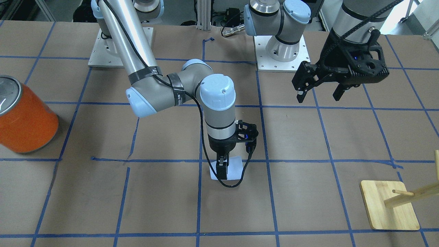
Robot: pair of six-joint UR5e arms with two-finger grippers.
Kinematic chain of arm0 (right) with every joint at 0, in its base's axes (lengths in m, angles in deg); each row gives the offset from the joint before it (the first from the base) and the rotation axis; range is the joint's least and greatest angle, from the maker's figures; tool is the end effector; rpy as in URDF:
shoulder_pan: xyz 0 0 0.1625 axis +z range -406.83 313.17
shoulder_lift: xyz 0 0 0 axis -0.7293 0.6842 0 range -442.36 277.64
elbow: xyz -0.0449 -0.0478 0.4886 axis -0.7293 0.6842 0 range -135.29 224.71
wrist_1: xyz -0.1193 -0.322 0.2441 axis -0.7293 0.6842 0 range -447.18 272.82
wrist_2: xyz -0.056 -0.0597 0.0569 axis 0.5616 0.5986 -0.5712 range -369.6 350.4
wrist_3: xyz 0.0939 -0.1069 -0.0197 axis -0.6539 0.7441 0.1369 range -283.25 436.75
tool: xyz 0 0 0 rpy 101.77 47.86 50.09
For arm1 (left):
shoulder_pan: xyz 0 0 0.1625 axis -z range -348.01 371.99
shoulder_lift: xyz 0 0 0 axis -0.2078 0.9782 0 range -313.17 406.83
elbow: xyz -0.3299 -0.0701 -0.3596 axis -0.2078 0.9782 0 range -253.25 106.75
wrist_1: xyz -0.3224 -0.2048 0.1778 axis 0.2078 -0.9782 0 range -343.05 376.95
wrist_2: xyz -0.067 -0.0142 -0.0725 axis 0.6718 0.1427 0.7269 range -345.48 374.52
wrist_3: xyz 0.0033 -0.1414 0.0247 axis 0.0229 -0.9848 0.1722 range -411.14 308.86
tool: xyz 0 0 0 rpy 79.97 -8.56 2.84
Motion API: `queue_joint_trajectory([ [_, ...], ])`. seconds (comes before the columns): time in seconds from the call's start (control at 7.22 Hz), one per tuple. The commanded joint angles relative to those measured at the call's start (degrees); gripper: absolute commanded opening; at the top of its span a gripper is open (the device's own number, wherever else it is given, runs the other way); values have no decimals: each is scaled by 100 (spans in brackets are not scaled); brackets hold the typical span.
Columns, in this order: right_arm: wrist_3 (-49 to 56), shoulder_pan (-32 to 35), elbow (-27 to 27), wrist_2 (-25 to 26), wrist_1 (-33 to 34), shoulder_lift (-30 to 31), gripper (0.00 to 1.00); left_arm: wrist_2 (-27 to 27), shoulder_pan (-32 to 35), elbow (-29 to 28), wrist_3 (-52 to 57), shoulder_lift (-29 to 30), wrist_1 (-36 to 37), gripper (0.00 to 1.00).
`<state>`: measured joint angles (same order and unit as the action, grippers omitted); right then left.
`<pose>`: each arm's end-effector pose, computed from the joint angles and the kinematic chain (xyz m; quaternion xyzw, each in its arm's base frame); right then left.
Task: Flip cup
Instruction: 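Carry the cup toward the table center and lower it, then release the cup on its side and raise the right gripper away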
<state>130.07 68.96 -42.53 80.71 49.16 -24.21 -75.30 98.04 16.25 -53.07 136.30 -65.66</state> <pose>0.4443 -0.6152 0.2792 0.6293 -0.7626 0.1450 0.0383 -0.0980 -0.5227 0.5353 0.0511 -0.9960 0.0734 0.0003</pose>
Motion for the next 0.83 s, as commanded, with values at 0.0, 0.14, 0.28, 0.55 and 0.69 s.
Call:
queue_joint_trajectory([
  [0.0, -2086, -370, -65, 381, -473, 625, 100, -1, -9, 5, 0, 0, 0, 100],
  [0.14, -3325, -660, -73, 347, -1139, 793, 100, -1, -9, 6, 0, 0, 0, 100],
  [0.28, -4564, -863, -82, 356, -1624, 951, 100, 17, -9, -3, 0, 0, 0, 100],
  [0.55, -6225, -1459, -135, 347, -2504, 1154, 100, 17, 0, -3, 0, 0, 0, 100],
  [0.69, -6255, -1828, -135, 365, -2899, 1390, 100, 17, 0, 5, 0, -8, 0, 100],
])
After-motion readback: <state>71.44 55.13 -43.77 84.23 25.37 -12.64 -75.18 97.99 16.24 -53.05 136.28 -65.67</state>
